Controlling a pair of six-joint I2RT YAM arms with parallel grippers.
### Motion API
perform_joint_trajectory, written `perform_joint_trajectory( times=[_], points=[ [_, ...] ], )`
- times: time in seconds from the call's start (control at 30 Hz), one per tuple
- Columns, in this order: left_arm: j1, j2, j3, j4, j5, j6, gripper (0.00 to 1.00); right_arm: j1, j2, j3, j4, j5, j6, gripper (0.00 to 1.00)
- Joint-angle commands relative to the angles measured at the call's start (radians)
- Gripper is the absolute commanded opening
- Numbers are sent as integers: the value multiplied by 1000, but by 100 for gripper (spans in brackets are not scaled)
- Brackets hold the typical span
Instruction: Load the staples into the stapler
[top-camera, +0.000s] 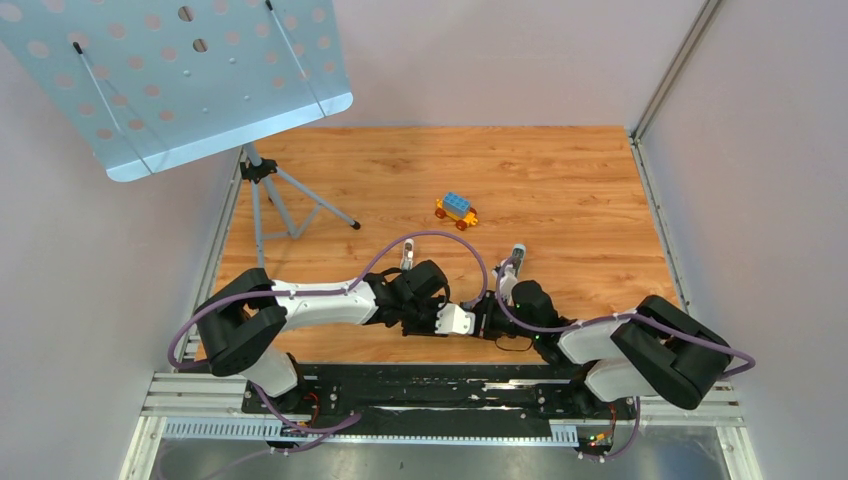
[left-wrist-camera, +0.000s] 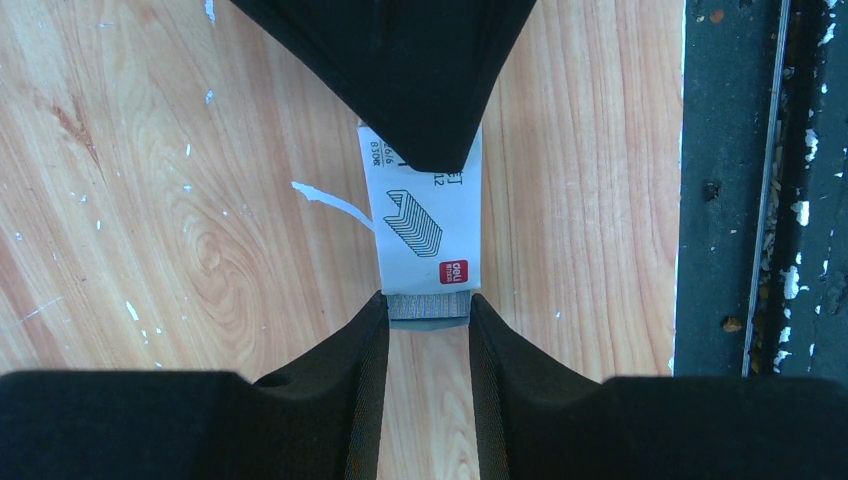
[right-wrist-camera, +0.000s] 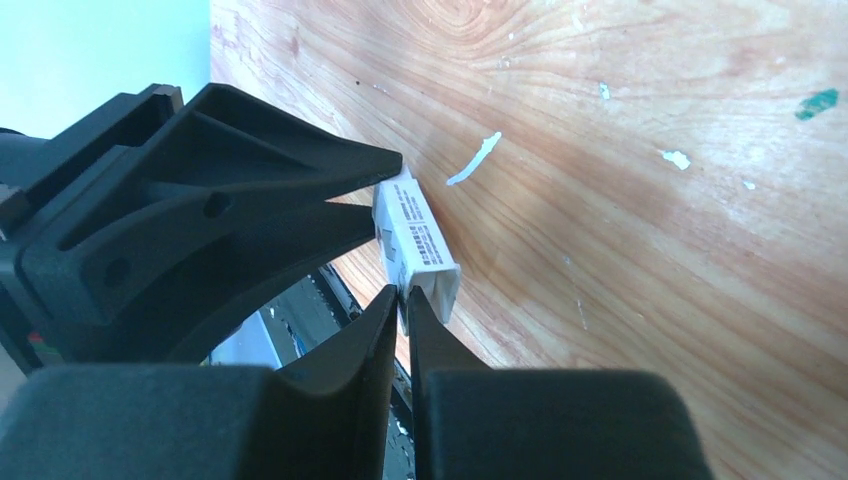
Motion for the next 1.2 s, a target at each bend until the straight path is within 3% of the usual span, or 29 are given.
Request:
perform_joint_trajectory(
  times=[0.0,0.07,0.43,0.87,0.97,1.17],
  points=[
    [-8,-5,16,-21,4,-7,29,-15,21,21,64,-17,10,7],
    [-8,-5,17,-21,-2,-8,28,-16,26,15,78,-25,11,0],
    [-8,9,35,-54,-32,-5,26,-34,-42,-40,-42,-29,-39,0],
    [-8,14,47,-79,-46,-16,26,-94,-366,-15,-586,17,-183,0],
    [-8,6,43,-74,-26,-25,29,-116,-427,-4,-683,23,-201,5],
    [-8,-57,32,-45,-14,-69,42,-125,-545,34,-818,57,-194,26]
  ],
)
